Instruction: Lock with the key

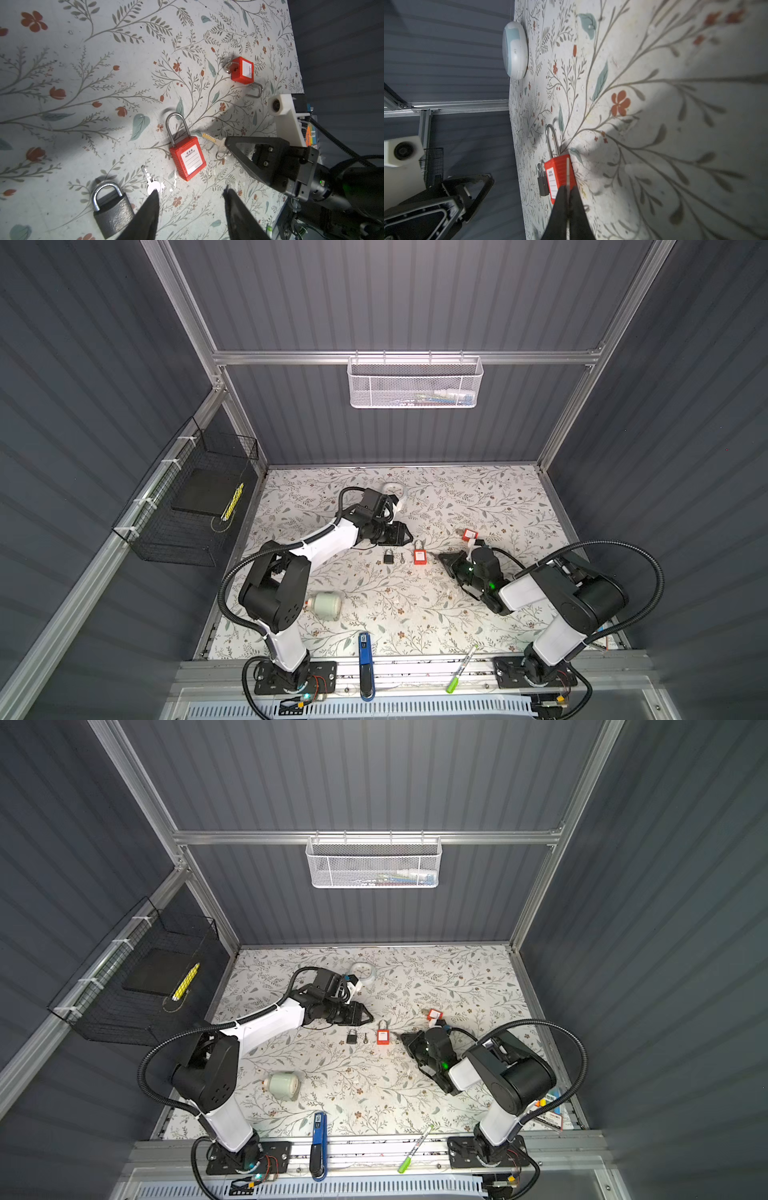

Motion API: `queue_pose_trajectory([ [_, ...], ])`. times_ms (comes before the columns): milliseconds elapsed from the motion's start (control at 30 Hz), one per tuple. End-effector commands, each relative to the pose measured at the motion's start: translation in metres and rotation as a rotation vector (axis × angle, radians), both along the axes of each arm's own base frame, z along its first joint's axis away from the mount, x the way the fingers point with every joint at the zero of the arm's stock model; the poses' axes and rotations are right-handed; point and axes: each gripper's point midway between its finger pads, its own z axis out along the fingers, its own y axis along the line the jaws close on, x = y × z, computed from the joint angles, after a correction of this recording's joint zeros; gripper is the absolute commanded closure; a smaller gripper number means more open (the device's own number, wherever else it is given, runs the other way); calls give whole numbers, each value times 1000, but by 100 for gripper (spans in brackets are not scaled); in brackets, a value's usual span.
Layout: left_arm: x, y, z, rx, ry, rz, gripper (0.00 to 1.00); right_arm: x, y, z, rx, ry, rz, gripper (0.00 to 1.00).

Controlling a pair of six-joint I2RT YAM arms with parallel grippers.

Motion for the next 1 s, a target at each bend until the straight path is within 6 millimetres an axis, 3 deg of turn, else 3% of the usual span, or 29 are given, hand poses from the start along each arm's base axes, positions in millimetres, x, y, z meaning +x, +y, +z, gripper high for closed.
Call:
queue_pose_trajectory([
  [0, -1, 6, 8, 1, -15, 14, 47, 8, 5, 9, 26, -30, -26, 100],
  [100, -2, 7, 7, 1, -12, 15, 47, 4, 5, 2, 12, 6, -24, 97],
  [433, -2, 6, 11, -6, -19, 13, 46, -2, 5, -10, 1, 63, -24, 61],
  [967, -4, 8, 10, -4, -19, 16, 46, -26, -5, -10, 22, 117, -68, 41],
])
